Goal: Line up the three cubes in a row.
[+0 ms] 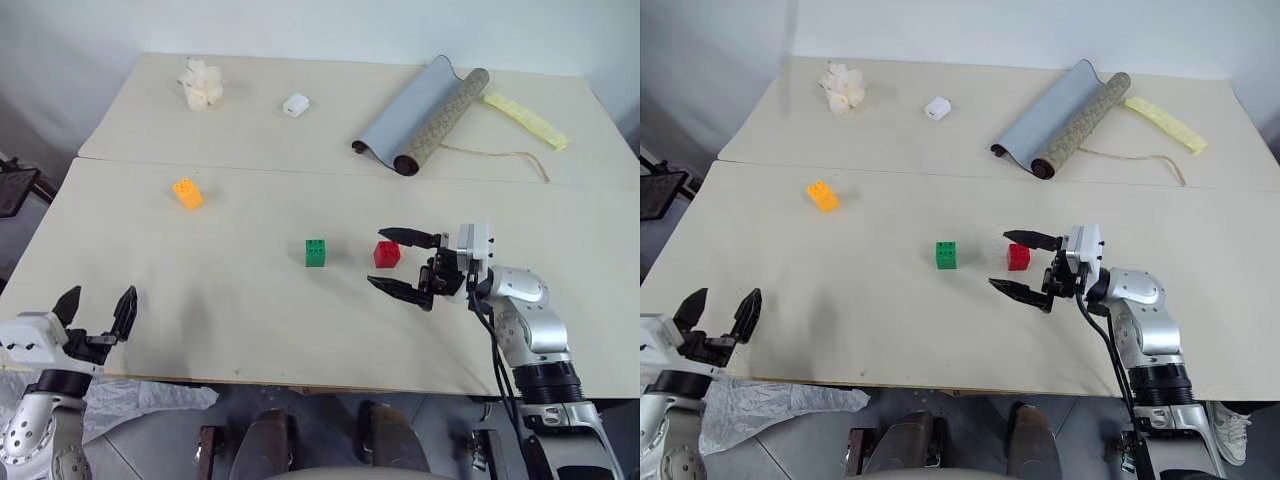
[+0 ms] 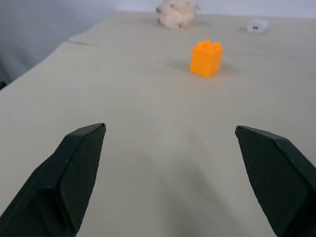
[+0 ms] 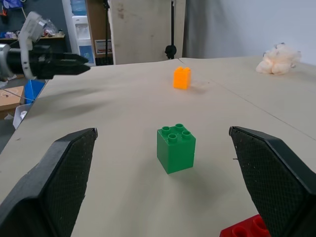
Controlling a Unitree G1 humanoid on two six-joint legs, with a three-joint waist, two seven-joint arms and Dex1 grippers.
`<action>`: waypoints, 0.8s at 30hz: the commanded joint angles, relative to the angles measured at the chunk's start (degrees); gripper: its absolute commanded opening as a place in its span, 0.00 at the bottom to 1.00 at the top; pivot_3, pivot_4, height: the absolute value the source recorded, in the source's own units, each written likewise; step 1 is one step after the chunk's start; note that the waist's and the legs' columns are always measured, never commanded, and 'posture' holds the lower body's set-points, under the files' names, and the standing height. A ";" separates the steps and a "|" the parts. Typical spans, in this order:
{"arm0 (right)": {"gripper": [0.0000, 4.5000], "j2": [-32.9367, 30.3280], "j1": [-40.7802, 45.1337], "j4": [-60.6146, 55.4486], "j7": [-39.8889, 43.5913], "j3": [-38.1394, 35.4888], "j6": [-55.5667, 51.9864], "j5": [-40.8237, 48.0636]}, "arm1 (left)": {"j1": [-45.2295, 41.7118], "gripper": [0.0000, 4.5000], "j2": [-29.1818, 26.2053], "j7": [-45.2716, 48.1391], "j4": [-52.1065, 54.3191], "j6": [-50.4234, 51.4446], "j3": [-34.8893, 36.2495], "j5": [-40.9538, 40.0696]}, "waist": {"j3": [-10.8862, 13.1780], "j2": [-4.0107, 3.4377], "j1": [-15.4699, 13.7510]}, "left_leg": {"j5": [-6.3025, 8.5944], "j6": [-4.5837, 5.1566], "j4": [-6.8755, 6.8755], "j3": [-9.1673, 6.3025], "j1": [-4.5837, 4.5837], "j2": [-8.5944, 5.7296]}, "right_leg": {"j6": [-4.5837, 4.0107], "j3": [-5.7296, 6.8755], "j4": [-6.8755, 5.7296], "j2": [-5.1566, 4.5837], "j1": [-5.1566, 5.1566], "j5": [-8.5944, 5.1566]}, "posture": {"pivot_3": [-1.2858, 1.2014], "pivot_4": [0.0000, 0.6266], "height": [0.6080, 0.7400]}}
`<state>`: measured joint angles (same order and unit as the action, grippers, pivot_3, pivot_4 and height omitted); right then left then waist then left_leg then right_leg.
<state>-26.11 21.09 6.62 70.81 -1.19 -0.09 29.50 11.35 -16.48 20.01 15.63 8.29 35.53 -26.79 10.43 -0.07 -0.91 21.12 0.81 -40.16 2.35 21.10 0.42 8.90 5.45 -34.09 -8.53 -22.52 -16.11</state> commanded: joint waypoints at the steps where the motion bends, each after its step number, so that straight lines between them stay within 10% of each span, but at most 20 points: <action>1: 1.00 0.16 0.43 -1.00 0.58 -0.23 0.74 0.25 | -6.79 0.99 -1.69 -8.56 3.82 9.21 -2.82 -0.51 | -0.01 0.03 -0.13 | 0.00 0.00 -0.02 0.00 0.00 -0.01 | 0.00 0.00 -0.01 0.00 0.00 0.00 | 0.52 0.24 1.00; 11: 1.00 0.13 -0.76 -2.59 -0.23 0.24 0.33 0.22 | -38.71 0.99 2.74 -33.78 -10.11 27.96 -12.71 9.57 | -0.05 0.08 0.54 | -0.03 -0.01 0.05 -0.02 -0.02 -0.17 | 0.00 0.12 -0.02 -0.02 -0.01 0.01 | 0.52 0.24 1.00; 24: 1.00 -0.47 -3.70 -6.47 -2.42 -0.57 -1.80 1.00 | -47.03 0.99 5.78 -36.82 -23.67 21.99 -18.10 16.82 | -0.04 0.10 0.79 | -0.07 -0.08 0.02 0.21 0.08 -0.13 | 0.00 0.49 0.03 -0.05 0.03 0.00 | 0.52 0.24 1.00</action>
<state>-26.21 17.46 2.31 68.79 -0.50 -1.72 29.41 -34.16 -10.11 -16.93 -7.98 32.45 17.39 -10.91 10.39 0.02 -0.13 21.05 0.73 -40.14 2.62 21.18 0.28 8.90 5.94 -34.07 -8.58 -22.48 -16.11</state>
